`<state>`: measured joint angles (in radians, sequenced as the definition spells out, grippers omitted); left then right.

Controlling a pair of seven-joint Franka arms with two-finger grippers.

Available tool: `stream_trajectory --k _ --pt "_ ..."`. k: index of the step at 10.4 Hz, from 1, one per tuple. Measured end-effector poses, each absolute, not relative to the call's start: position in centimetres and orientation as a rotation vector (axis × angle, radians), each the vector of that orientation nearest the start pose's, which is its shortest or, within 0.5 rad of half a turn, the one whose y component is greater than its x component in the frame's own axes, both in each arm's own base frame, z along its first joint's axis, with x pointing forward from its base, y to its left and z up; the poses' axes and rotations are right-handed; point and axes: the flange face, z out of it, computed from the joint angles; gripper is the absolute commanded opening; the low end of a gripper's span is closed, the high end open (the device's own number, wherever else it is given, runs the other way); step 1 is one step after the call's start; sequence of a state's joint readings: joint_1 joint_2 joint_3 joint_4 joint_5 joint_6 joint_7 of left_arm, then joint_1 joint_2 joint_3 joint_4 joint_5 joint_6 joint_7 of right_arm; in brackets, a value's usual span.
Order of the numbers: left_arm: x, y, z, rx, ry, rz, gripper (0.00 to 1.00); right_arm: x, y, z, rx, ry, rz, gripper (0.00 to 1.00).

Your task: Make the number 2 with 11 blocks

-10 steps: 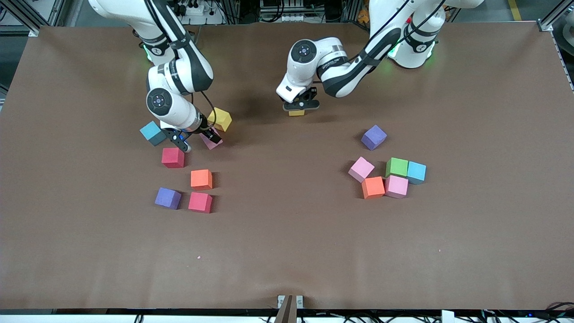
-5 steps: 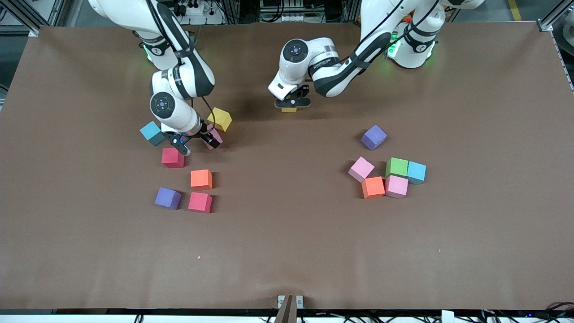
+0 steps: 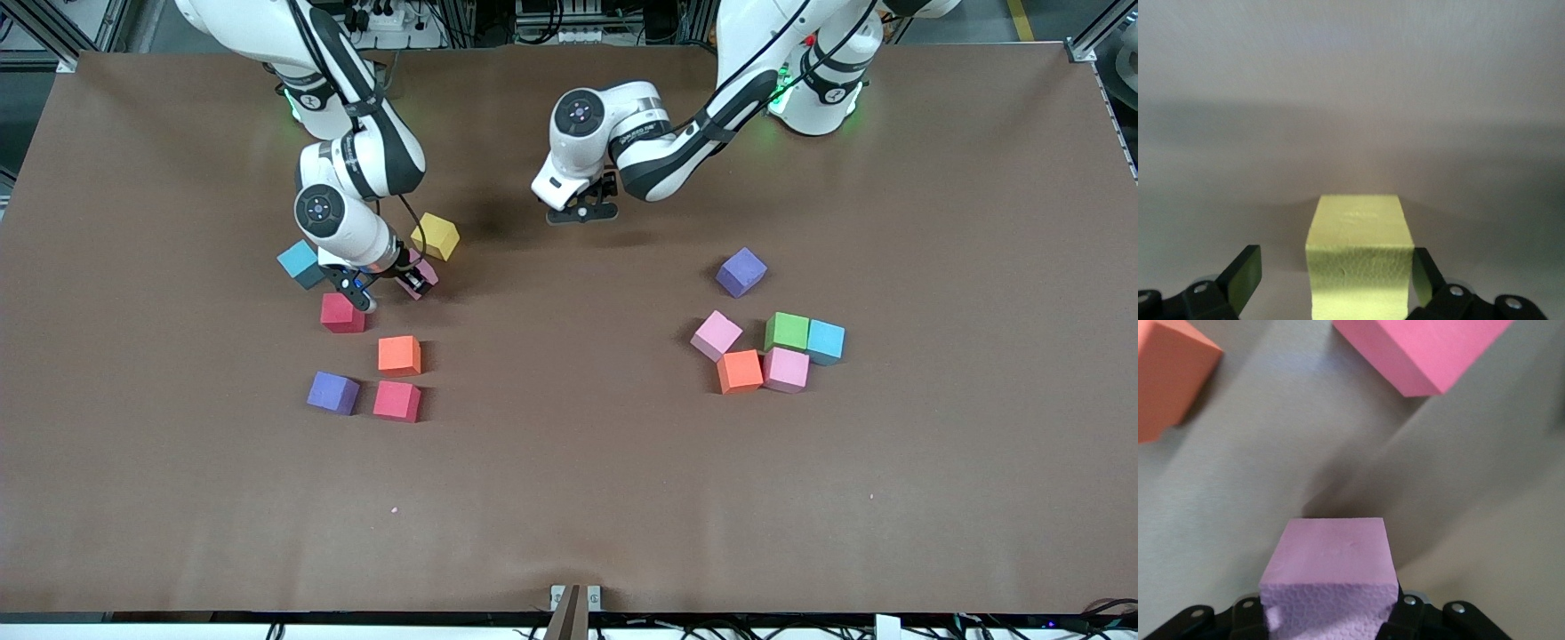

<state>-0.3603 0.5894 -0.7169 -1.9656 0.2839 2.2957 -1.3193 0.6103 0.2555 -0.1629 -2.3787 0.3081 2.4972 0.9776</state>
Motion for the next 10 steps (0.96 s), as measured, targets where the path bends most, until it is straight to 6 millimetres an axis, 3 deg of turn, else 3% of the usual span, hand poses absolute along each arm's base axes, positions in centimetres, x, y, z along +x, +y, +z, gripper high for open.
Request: stream_trajectory --k 2,4,6,8,10 --pt "33.3 -52.8 26.1 -3.087 -0.219 0.274 1.00 45.6 22.6 22.5 -2.854 1.212 0.287 0.17" --pt "37.6 -51.0 27.6 -3.099 -0.343 0.249 1.00 45.7 25.3 24.0 -2.808 1.303 0.290 0.17" --pt "43.6 -46.0 27.7 -3.071 -0.532 0.250 1.00 44.4 28.1 24.3 -2.744 1.463 0.297 0.17" --pt "50.1 -38.9 27.7 -3.030 -0.755 0.253 1.00 42.1 31.7 24.6 -2.637 1.679 0.307 0.17" --pt "54.4 -32.3 27.6 -2.983 -0.930 0.261 1.00 39.4 35.3 24.8 -2.529 1.821 0.321 0.17"
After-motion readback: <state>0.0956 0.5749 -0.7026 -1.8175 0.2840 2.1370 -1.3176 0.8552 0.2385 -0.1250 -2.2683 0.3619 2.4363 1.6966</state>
